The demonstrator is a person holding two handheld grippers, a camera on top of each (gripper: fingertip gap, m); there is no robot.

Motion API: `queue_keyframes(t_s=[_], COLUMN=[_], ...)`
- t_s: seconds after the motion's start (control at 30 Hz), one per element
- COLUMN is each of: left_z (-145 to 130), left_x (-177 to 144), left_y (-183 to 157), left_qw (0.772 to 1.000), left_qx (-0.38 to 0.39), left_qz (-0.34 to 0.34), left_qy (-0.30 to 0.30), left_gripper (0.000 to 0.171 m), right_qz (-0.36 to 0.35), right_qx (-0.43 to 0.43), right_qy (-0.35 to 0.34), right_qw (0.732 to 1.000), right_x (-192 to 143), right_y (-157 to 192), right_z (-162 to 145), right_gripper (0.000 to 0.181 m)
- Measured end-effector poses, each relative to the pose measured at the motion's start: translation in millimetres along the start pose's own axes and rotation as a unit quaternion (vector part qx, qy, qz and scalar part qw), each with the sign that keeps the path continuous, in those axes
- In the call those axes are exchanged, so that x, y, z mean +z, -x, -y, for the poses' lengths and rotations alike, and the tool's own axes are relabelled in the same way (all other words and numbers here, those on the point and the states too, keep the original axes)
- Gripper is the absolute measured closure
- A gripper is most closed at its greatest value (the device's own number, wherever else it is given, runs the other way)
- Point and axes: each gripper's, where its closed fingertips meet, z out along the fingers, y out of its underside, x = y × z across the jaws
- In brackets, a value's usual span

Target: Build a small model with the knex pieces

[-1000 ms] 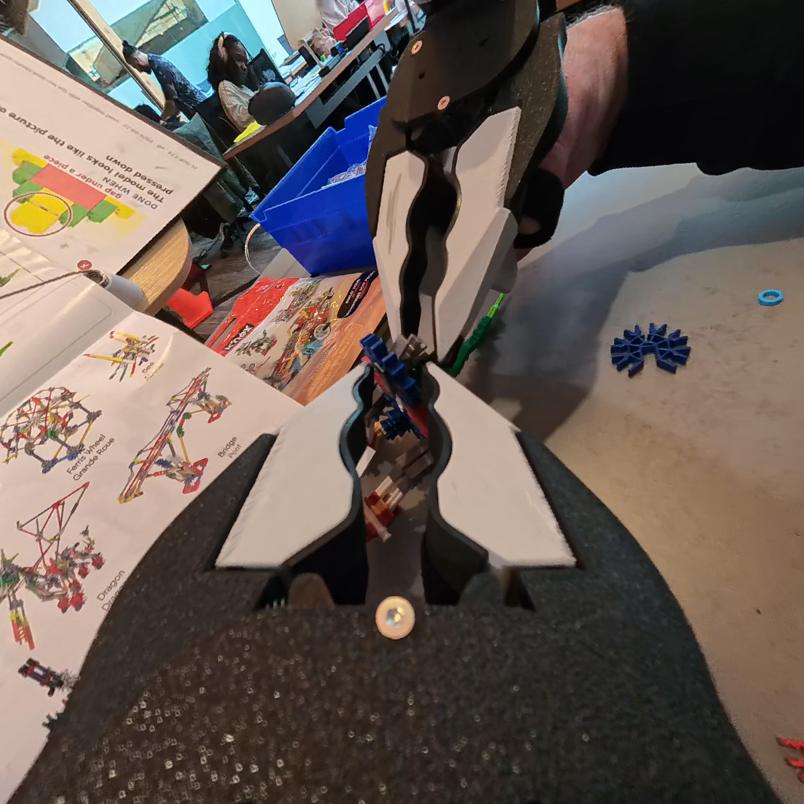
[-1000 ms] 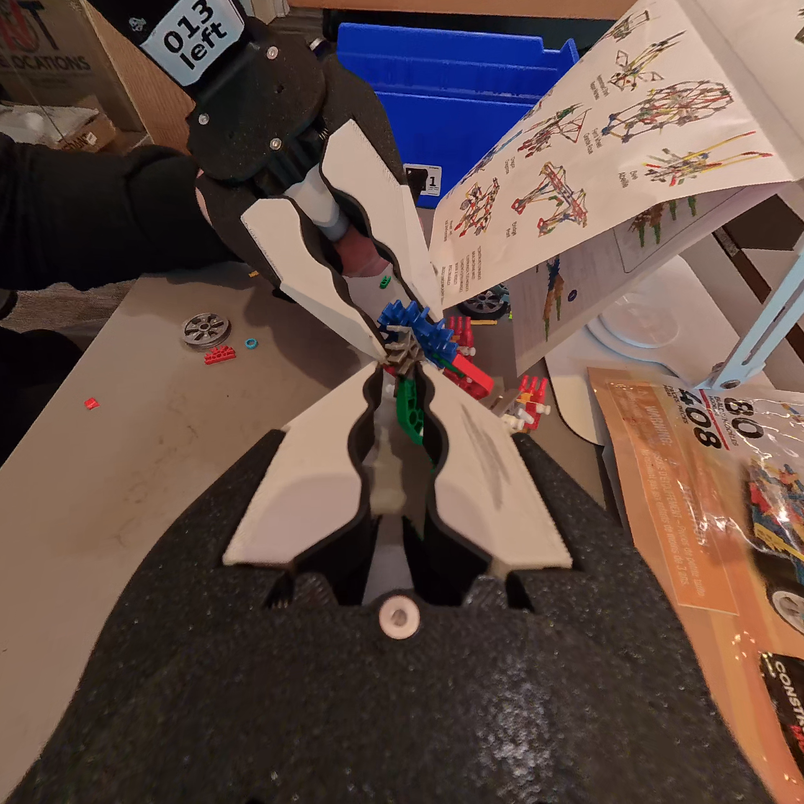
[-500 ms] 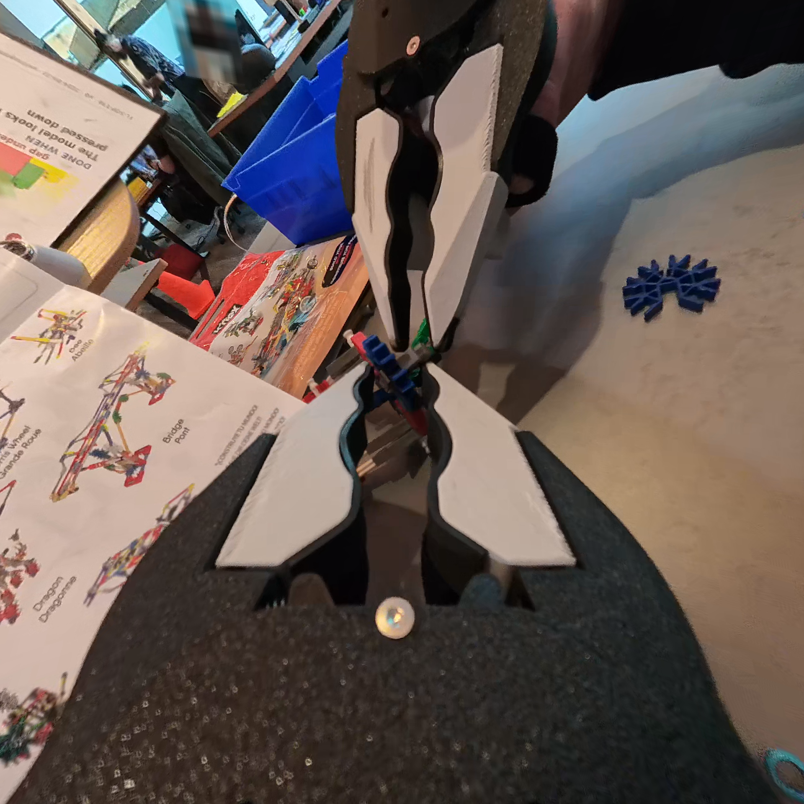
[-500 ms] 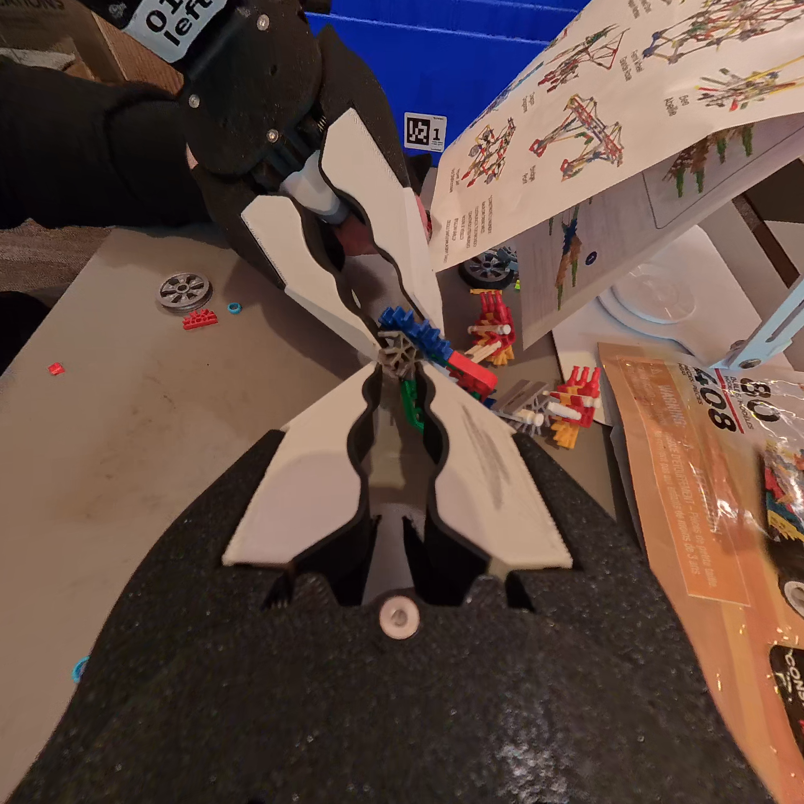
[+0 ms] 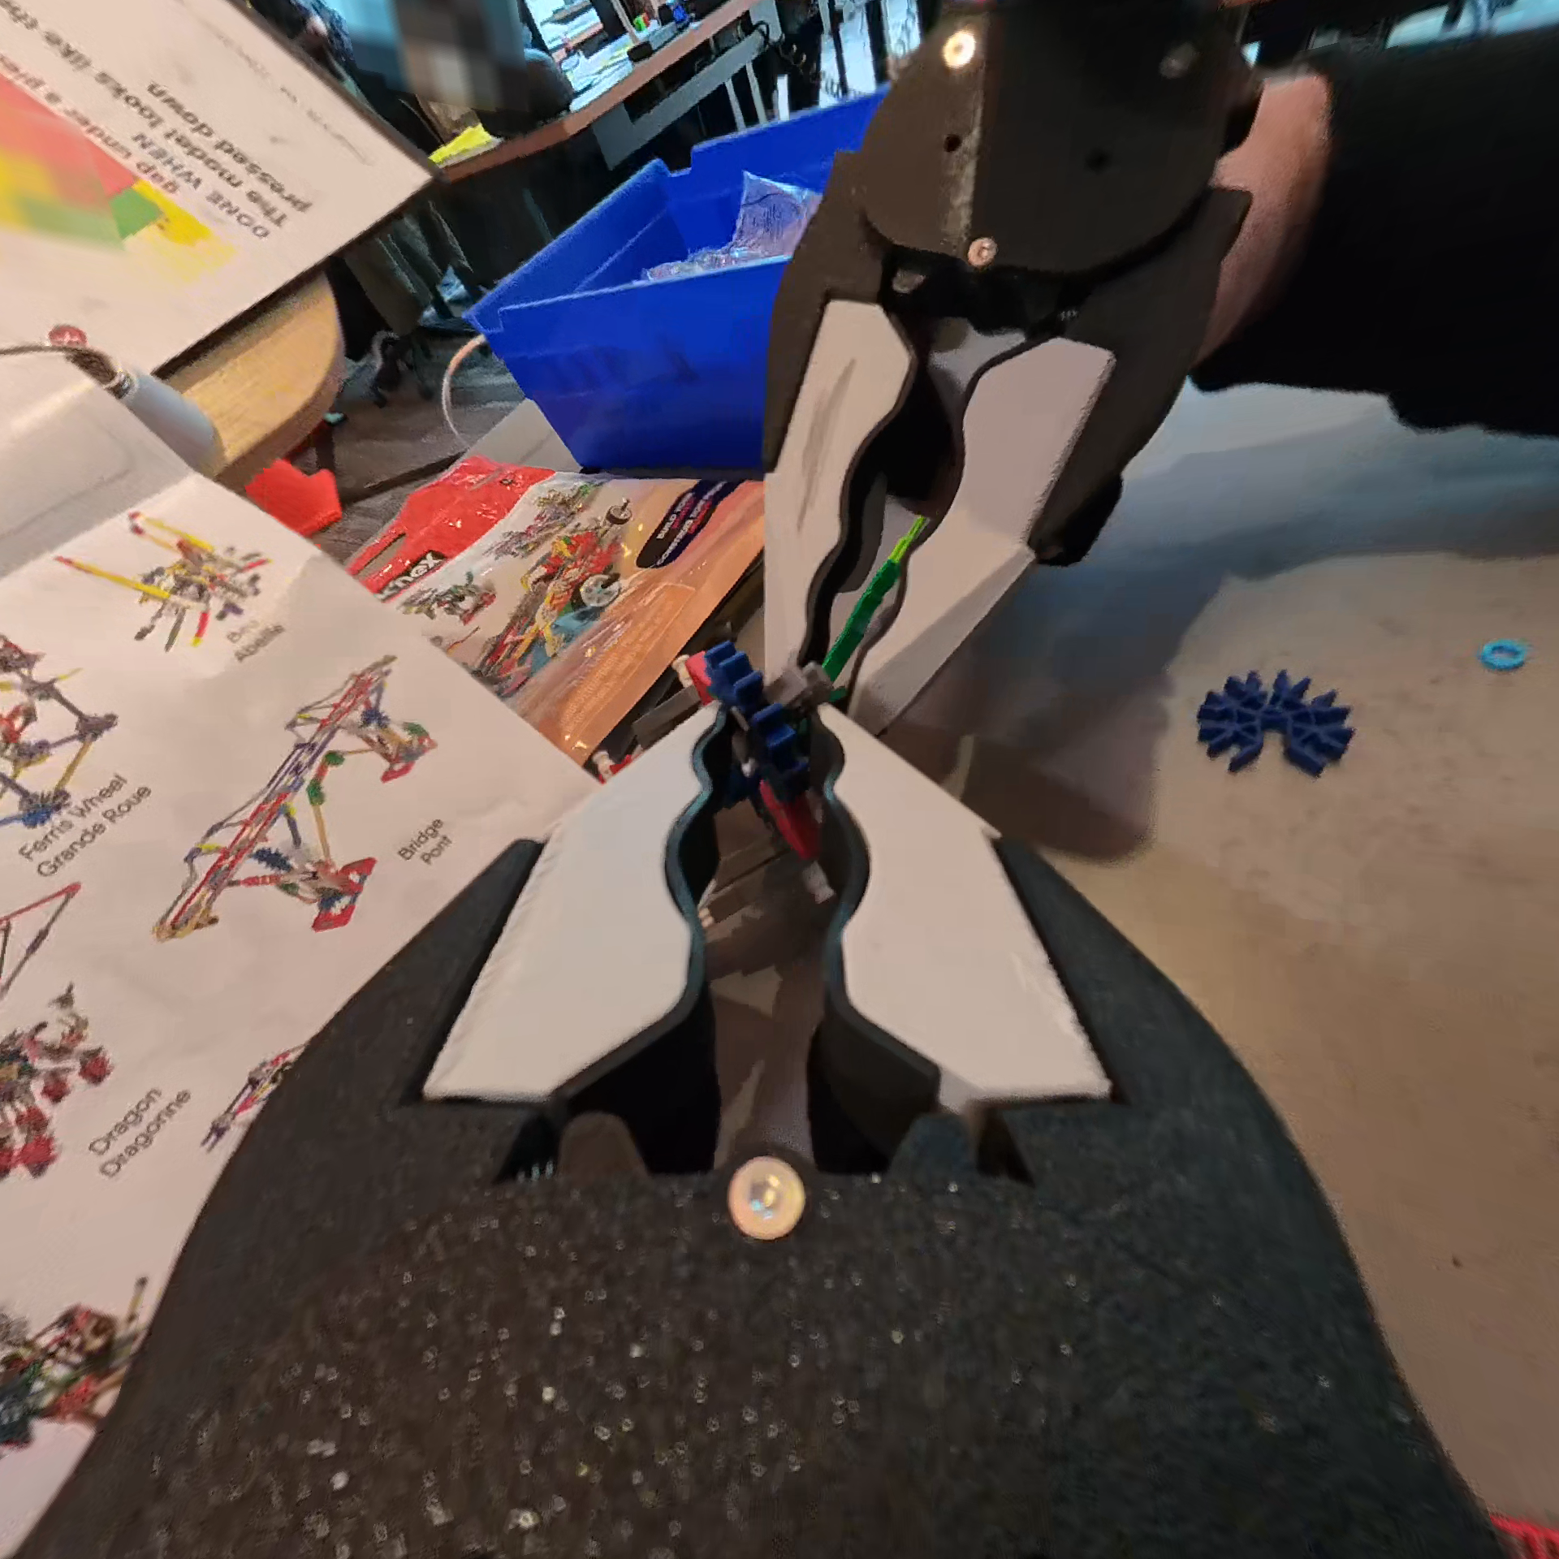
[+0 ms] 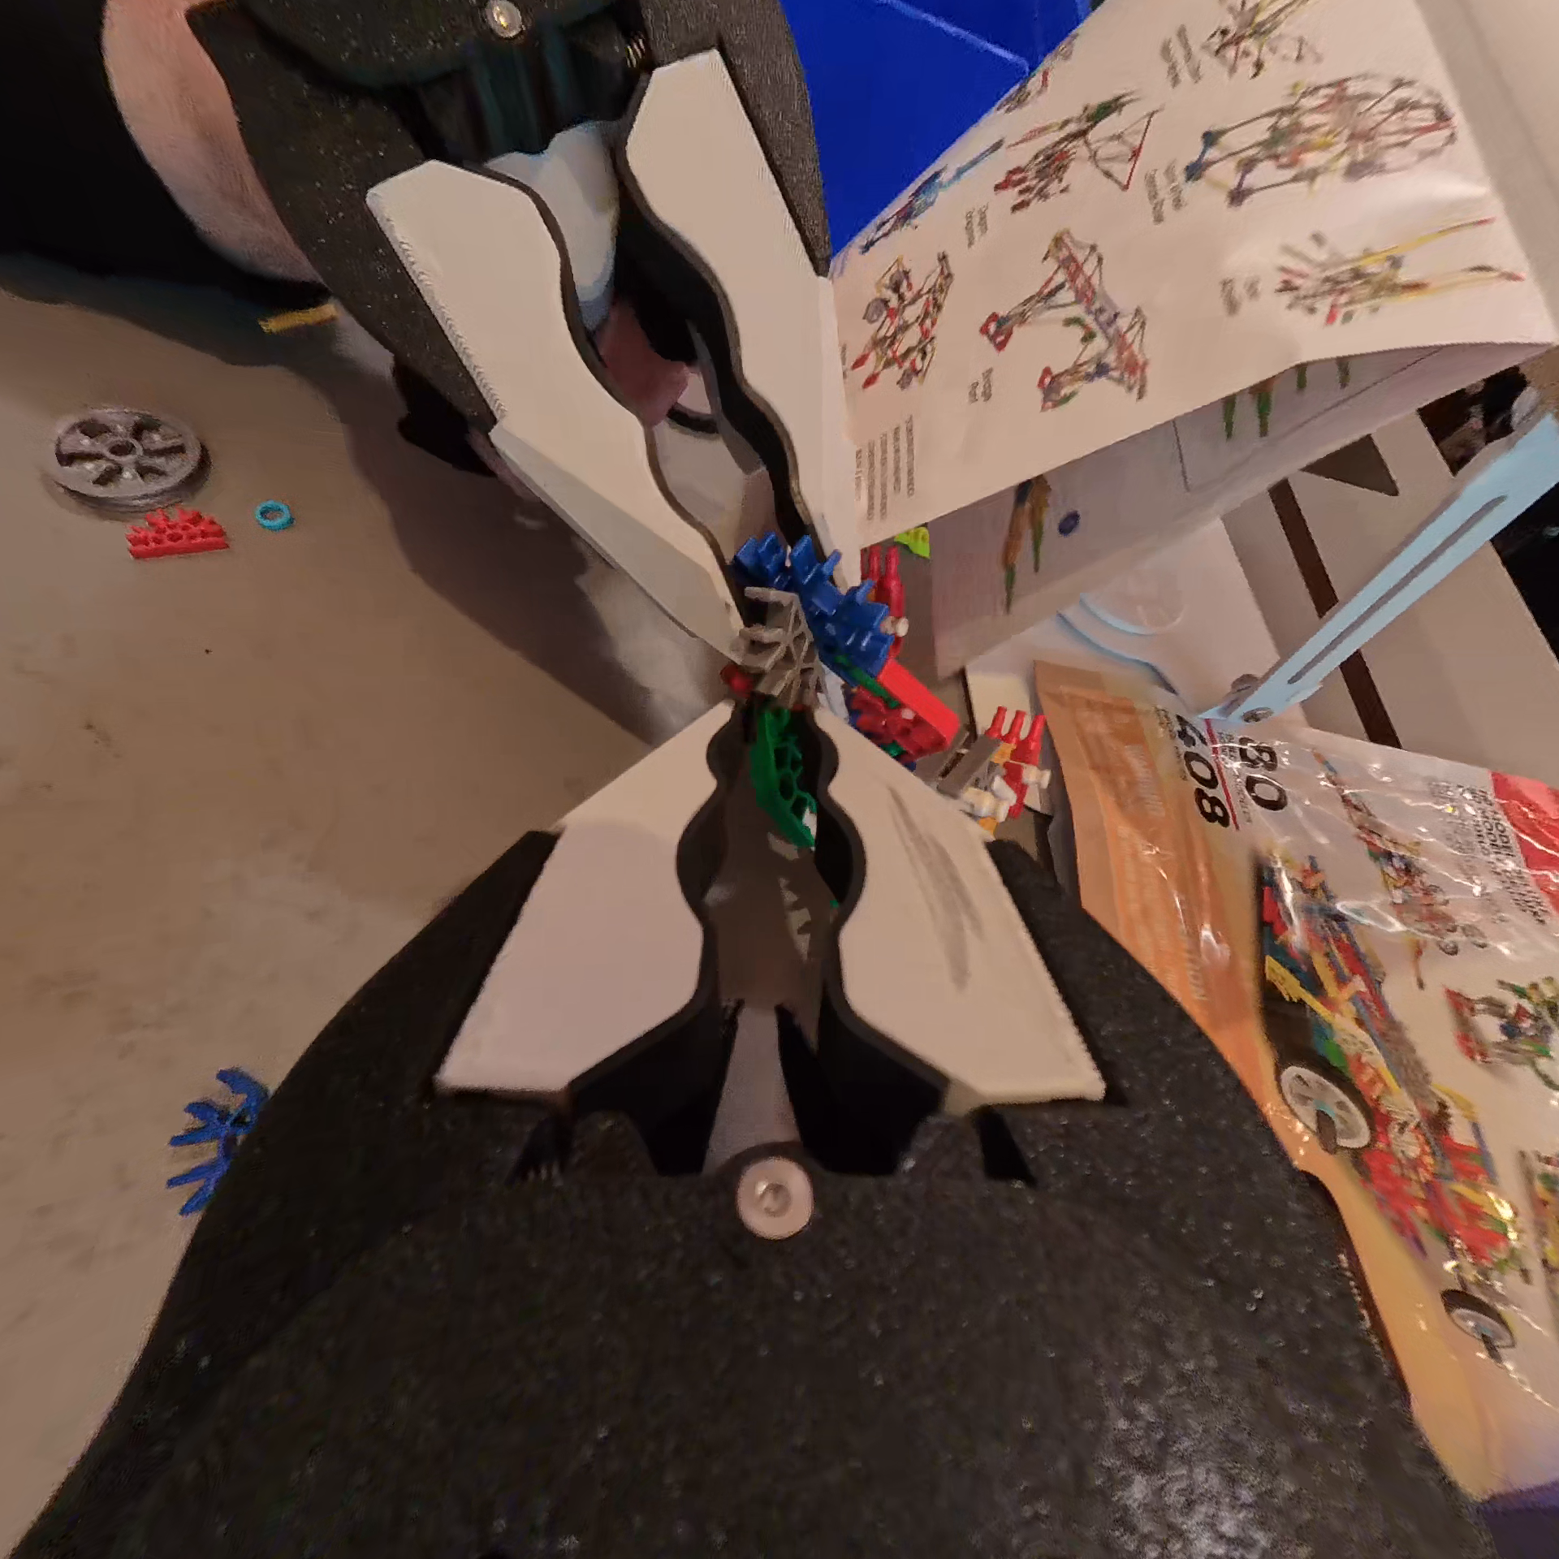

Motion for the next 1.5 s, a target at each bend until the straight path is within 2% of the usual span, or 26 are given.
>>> queue_keyframes(t_s=[0.07,0.2,0.37,0.83,1.1,1.5], left_z=[5.8,9.3,12.9,18.3,23.4,25.2], left_x=[-2.6,-5.7,-7.0,-14.8,-15.7,-15.0], left_y=[-1.0,-1.8,1.6,1.3,2.4,3.7], left_qw=[1.0,0.999,0.998,0.995,0.992,0.995], left_qx=[-0.009,0.028,0.058,0.093,0.105,0.078], left_qz=[-0.01,0.003,0.028,0.034,0.049,0.043], left_qy=[-0.017,-0.021,-0.025,-0.03,-0.043,-0.052], left_gripper=[0.153,0.146,0.153,0.151,0.152,0.155], right_qz=[0.013,0.018,0.027,0.051,0.044,0.017], right_qx=[0.03,0.045,0.051,0.073,0.068,0.027], right_qy=[-0.017,-0.031,-0.047,-0.068,-0.081,-0.1], right_qw=[0.999,0.998,0.997,0.994,0.993,0.994], right_x=[-4.3,-8.1,-11.5,-14.6,-16.2,-24.5], right_y=[-0.8,-1.8,0.6,6.1,4.8,1.3], right_z=[6.1,9.2,16.7,25.6,30.2,38.8], right_gripper=[0.17,0.171,0.172,0.173,0.173,0.171])
